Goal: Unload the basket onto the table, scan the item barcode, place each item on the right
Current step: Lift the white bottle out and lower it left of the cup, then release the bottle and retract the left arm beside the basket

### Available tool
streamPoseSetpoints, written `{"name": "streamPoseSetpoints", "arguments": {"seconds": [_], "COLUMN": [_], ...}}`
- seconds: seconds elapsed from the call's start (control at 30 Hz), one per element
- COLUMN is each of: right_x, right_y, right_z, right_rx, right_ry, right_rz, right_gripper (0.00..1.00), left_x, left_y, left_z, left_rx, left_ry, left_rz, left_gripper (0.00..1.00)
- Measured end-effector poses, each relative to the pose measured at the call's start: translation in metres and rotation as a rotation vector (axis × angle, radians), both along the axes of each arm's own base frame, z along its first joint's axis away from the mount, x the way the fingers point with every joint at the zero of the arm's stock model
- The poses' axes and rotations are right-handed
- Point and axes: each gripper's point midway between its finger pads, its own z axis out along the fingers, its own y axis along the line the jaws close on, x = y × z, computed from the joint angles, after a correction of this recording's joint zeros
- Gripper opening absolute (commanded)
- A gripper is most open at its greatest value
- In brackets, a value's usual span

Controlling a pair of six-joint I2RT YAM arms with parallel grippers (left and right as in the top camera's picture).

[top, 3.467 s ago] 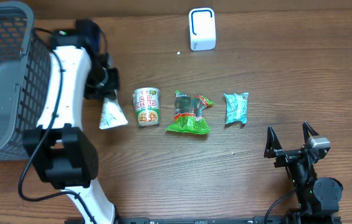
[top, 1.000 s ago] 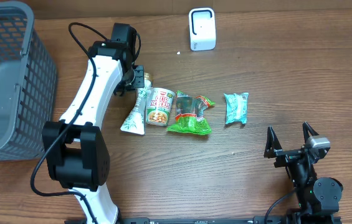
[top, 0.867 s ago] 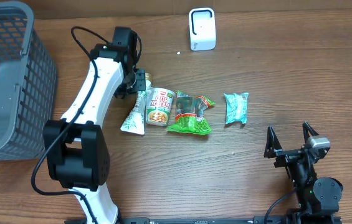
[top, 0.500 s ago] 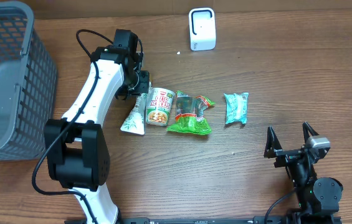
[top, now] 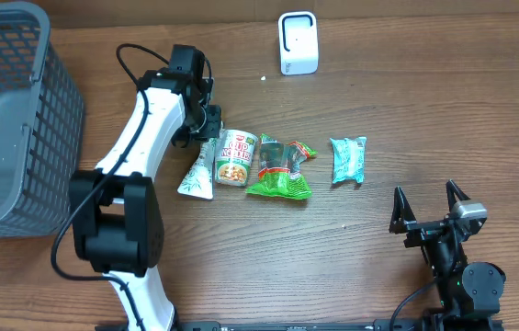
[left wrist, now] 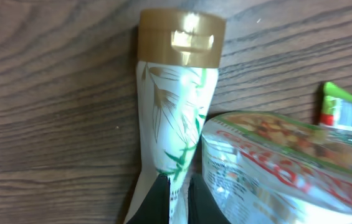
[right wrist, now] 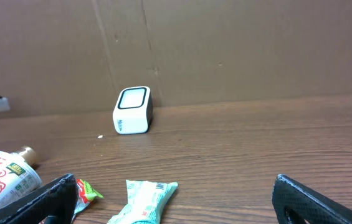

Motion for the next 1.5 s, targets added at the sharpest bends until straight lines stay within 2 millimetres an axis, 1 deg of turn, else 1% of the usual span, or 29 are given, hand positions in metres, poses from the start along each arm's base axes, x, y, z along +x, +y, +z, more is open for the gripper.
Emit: {"name": "streamPoseSetpoints", "arguments": {"seconds": [0.07, 0.37, 0.67, 0.8, 0.87, 0.93, 1.03, 1.07, 1.1, 1.13, 1.2, 1.27, 1.3, 1.4, 1.5], "right_x": [0.000, 0.000, 0.000, 0.000, 0.000, 0.000, 0.000, 0.000, 0.000, 0.000, 0.000, 0.000, 0.000, 0.000, 0.000], "right_y": [0.000, 0.000, 0.000, 0.000, 0.000, 0.000, 0.000, 0.000, 0.000, 0.000, 0.000, 0.000, 0.000, 0.000, 0.000], "right_z": [0.000, 0.000, 0.000, 0.000, 0.000, 0.000, 0.000, 0.000, 0.000, 0.000, 0.000, 0.000, 0.000, 0.000, 0.000], "right_rx": [0.000, 0.000, 0.000, 0.000, 0.000, 0.000, 0.000, 0.000, 0.000, 0.000, 0.000, 0.000, 0.000, 0.001, 0.000], "right_ry": [0.000, 0.000, 0.000, 0.000, 0.000, 0.000, 0.000, 0.000, 0.000, 0.000, 0.000, 0.001, 0.000, 0.000, 0.001], "right_rz": [0.000, 0.000, 0.000, 0.000, 0.000, 0.000, 0.000, 0.000, 0.000, 0.000, 0.000, 0.000, 0.000, 0.000, 0.000], "right_gripper": [1.00, 1.00, 1.00, 1.00, 1.00, 1.00, 1.00, 1.00, 1.00, 1.00, 1.00, 1.00, 1.00, 1.00, 1.00], "left_x": [0.001, 0.002, 0.001, -0.007, -0.012, -0.009, 0.006, 0.008, 0.011, 0.012, 0.010, 0.004, -0.004, -0.022, -0.039], "left_y": [0.000, 0.000, 0.001, 0.006, 0.011, 0.016, 0.020, 0.021, 0.023, 0.023, 0.024, 0.024, 0.025, 0.028, 0.030], "left_z": [-0.010, -0.040, -0.038, -0.033, -0.025, -0.011, 0.023, 0.036, 0.057, 0.069, 0.104, 0.143, 0.167, 0.197, 0.213], "left_rx": [0.003, 0.010, 0.013, 0.024, 0.030, 0.032, 0.026, 0.022, 0.015, 0.012, 0.001, -0.013, -0.021, -0.024, -0.023], "left_ry": [0.018, 0.075, 0.093, 0.149, 0.178, 0.180, 0.113, 0.086, 0.042, 0.014, -0.066, -0.152, -0.204, -0.254, -0.273], "left_rz": [0.000, 0.000, 0.007, 0.027, 0.048, 0.067, 0.089, 0.096, 0.104, 0.106, 0.109, 0.112, 0.114, 0.115, 0.117], "left_gripper": [0.04, 0.04, 0.04, 0.04, 0.04, 0.04, 0.04, 0.04, 0.04, 0.04, 0.04, 0.04, 0.04, 0.04, 0.04]}}
